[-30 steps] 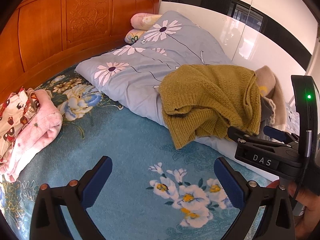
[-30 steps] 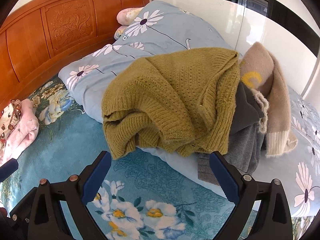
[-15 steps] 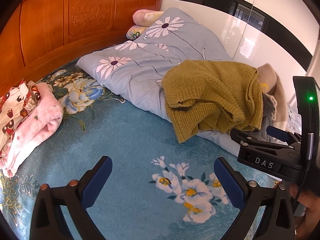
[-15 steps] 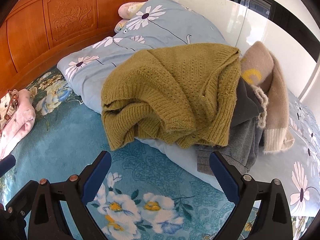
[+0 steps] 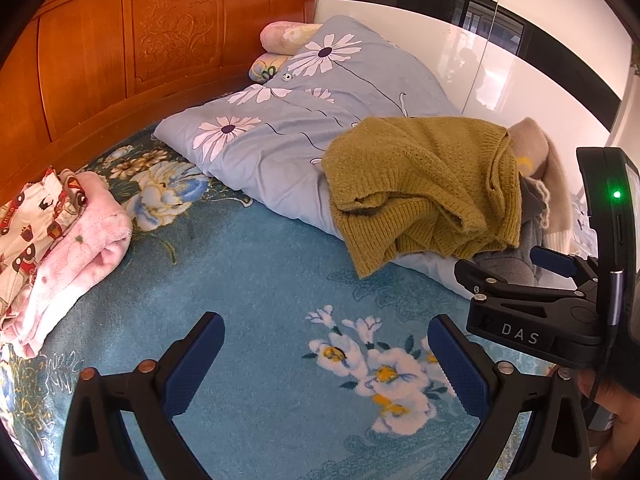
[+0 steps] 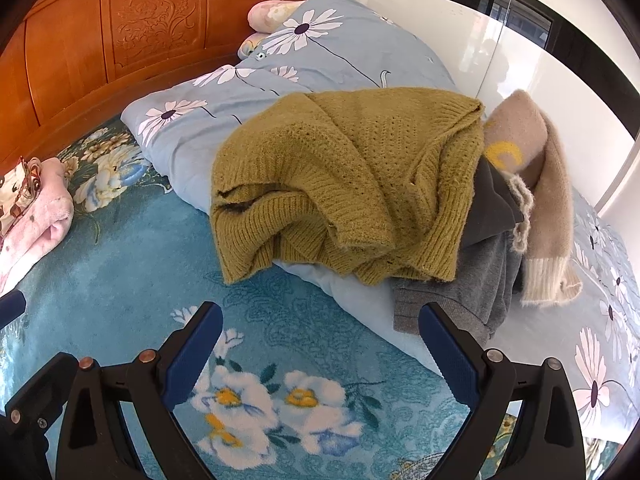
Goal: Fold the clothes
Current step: 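Grasp the yellow vest with the right gripper and lift it off the pile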
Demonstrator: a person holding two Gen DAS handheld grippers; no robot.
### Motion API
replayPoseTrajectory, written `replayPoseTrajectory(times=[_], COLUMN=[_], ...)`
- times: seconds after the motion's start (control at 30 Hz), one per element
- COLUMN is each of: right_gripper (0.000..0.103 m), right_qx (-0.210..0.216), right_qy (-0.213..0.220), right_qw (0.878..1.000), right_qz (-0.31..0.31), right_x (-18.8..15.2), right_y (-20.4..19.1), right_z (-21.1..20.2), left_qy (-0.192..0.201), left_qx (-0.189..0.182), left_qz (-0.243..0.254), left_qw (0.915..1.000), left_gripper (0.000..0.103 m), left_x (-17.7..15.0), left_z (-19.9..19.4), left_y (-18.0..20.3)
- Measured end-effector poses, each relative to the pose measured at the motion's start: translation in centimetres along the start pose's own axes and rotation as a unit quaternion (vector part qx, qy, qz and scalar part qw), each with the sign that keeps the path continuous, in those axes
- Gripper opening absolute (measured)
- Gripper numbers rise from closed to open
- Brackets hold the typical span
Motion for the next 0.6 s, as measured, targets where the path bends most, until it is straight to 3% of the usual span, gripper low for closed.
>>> replayPoseTrajectory(times=[0.2, 0.33, 0.4, 0.47, 0.6], right_gripper=[0.099, 0.096, 0.089, 0.069, 0.053], right_qx=[0.005, 0.001, -0.012, -0.058, -0.135], right_qy=[-0.001, 0.004, -0.009, -0.023, -0.068], right_qw=[1.000, 0.999, 0.998, 0.995, 0.980], right_qz=[-0.012, -0.038, -0.056, -0.083, -0.131], right_x=[0.2, 2.8, 3.8, 4.5, 4.0], right_y=[-0.9, -2.0, -2.5, -2.1, -0.2], right_z=[0.6, 3.0, 5.0, 7.3, 10.9], left_qy=[0.011, 0.028, 0.032, 0.035, 0.028], left_qx=[0.008, 0.024, 0.035, 0.045, 0.054], left_qz=[0.013, 0.022, 0.023, 0.024, 0.018], left_qw=[0.9998, 0.9991, 0.9986, 0.9981, 0.9980], left_gripper=[0.103, 0.103, 0.103, 0.103, 0.103], left_x=[-0.7, -1.5, -2.0, -2.7, -4.0], left_z=[-1.8, -3.9, -4.8, -5.5, -6.2], left_y=[-1.3, -3.3, -4.4, -5.3, -6.7])
Point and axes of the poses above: each gripper's, at about its wrist camera, not at the fingertips, and z roughly the way its jaws point, y to its right, x to its top, the point moved 10 cm from there along z, roughly the way its jaws point, and after that the axes turned 11 degrees about z, right-handed, at the moved point
